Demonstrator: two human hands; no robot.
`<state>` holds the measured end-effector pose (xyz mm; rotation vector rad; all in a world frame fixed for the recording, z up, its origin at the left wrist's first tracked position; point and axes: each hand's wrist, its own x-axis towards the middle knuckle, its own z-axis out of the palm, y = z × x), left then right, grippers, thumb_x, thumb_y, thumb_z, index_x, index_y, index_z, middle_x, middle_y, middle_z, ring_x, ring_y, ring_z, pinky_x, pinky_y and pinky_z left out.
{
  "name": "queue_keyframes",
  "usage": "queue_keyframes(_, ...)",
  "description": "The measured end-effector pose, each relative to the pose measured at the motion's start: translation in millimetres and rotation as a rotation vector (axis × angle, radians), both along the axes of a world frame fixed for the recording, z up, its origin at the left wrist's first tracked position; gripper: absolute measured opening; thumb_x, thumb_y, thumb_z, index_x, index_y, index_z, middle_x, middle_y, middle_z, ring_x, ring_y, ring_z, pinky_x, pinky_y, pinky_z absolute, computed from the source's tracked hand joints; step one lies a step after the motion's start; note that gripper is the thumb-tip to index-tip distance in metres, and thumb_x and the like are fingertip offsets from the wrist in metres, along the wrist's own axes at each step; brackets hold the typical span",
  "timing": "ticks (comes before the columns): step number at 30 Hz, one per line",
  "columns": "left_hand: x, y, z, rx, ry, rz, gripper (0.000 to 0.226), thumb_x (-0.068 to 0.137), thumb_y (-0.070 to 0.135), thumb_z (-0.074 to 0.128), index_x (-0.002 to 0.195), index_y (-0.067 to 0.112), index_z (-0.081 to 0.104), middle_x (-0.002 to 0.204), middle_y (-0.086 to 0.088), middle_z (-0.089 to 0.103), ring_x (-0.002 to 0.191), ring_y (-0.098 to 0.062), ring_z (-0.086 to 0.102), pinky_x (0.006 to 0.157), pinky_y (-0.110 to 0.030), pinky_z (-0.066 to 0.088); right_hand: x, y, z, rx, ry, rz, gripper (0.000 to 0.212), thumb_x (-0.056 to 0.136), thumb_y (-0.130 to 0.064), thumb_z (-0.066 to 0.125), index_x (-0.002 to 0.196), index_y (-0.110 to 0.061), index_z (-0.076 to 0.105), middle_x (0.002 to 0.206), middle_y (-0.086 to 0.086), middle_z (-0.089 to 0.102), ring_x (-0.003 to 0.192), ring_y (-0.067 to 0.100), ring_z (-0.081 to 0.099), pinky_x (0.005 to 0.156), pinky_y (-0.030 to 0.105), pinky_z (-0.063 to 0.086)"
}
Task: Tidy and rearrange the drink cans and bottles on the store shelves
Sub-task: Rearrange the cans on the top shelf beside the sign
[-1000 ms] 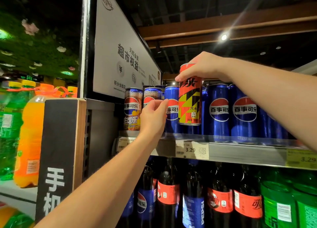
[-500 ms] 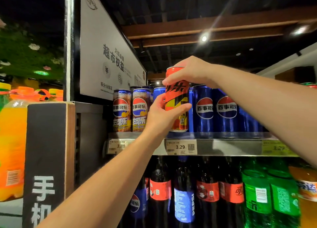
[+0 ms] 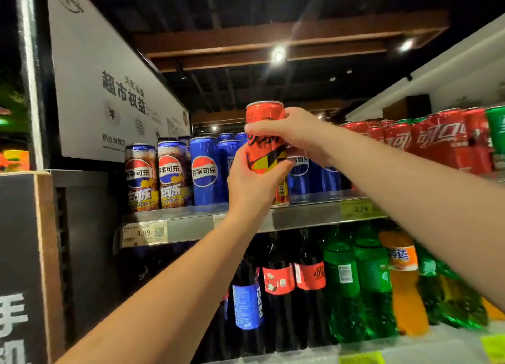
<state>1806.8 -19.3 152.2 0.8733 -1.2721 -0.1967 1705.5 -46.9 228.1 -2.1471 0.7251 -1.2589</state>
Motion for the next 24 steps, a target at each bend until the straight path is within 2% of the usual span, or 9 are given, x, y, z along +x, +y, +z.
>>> queue_keyframes(3, -27.2, -4.8, 0.3, -0.017, 0.018, -0.027, 0.055, 0.067, 0.030, 0.079, 0.116, 0.025, 0.055, 0.104, 0.003, 0.065, 0.096, -0.014, 0.065, 0.086, -0.039, 0.055, -30.2, 2.2, -9.3, 0.072, -0.010, 0.027, 0.038, 0.072, -0.032, 0.080, 0.103, -0.016, 0.065, 0.096, 0.005, 0.074, 0.089, 0.019, 0.072, 0.081, 0.033, 0.057)
queue_keyframes(6, -57.2, -9.6, -3.2, -0.019, 0.020, -0.047, 0.048, 0.072, 0.019, 0.078, 0.114, 0.024, 0.055, 0.100, 0.005, 0.065, 0.093, -0.011, 0.065, 0.084, -0.033, 0.054, -64.4, 3.4, -14.7, 0.098, 0.014, 0.004, 0.038, 0.071, -0.026, 0.081, 0.104, -0.014, 0.069, 0.093, 0.004, 0.075, 0.088, 0.018, 0.071, 0.076, 0.030, 0.055)
queue_keyframes(9, -89.2, -16.2, -7.7, -0.017, 0.015, -0.057, 0.051, 0.071, 0.019, 0.079, 0.116, 0.023, 0.054, 0.102, 0.005, 0.066, 0.094, -0.010, 0.065, 0.087, -0.034, 0.054, -98.1, 5.3, -19.5, 0.122, -0.028, -0.040, 0.036, 0.070, -0.023, 0.081, 0.102, -0.012, 0.070, 0.094, 0.007, 0.075, 0.087, 0.019, 0.071, 0.074, 0.030, 0.057)
queue_keyframes(12, -123.0, -21.2, -11.1, 0.003, 0.012, -0.067, 0.050, 0.071, 0.019, 0.078, 0.115, 0.024, 0.055, 0.103, 0.004, 0.066, 0.095, -0.011, 0.065, 0.088, -0.037, 0.054, -130.5, 2.2, -23.7, 0.127, -0.069, -0.085, 0.035, 0.067, -0.026, 0.082, 0.097, -0.014, 0.070, 0.089, 0.005, 0.075, 0.085, 0.019, 0.071, 0.069, 0.029, 0.055)
queue_keyframes(16, -166.1, -25.9, -12.4, 0.054, 0.008, -0.109, 0.051, 0.074, 0.019, 0.078, 0.117, 0.027, 0.052, 0.102, 0.008, 0.065, 0.097, -0.010, 0.064, 0.090, -0.036, 0.053, -171.1, -4.9, -27.1, 0.113, -0.061, -0.137, 0.036, 0.066, -0.031, 0.083, 0.096, -0.016, 0.069, 0.090, 0.002, 0.075, 0.086, 0.018, 0.071, 0.082, 0.037, 0.057)
queue_keyframes(19, -194.1, -27.3, -13.4, 0.115, 0.014, -0.147, 0.060, 0.078, 0.020, 0.075, 0.129, 0.028, 0.047, 0.109, 0.011, 0.062, 0.103, -0.009, 0.060, 0.093, -0.033, 0.049, -198.3, -7.4, -30.1, 0.097, -0.073, -0.169, 0.036, 0.065, -0.034, 0.083, 0.093, -0.016, 0.069, 0.089, 0.001, 0.074, 0.084, 0.016, 0.071, 0.078, 0.034, 0.057)
queue_keyframes(21, -209.8, -27.3, -13.5, 0.139, 0.001, -0.143, 0.060, 0.078, 0.021, 0.075, 0.131, 0.028, 0.046, 0.113, 0.010, 0.061, 0.108, -0.011, 0.057, 0.097, -0.035, 0.047, -213.7, -9.8, -31.8, 0.072, -0.075, -0.193, 0.031, 0.066, -0.033, 0.083, 0.087, -0.017, 0.068, 0.085, 0.000, 0.074, 0.081, 0.013, 0.070, 0.073, 0.030, 0.057)
queue_keyframes(24, -229.8, -28.4, -15.4, 0.164, -0.024, -0.158, 0.061, 0.079, 0.020, 0.075, 0.131, 0.028, 0.044, 0.105, 0.016, 0.056, 0.105, -0.007, 0.053, 0.091, -0.027, 0.043, -231.8, -16.8, -33.0, 0.039, -0.079, -0.238, 0.030, 0.064, -0.035, 0.084, 0.082, -0.018, 0.067, 0.083, -0.001, 0.073, 0.081, 0.013, 0.070, 0.072, 0.031, 0.056)
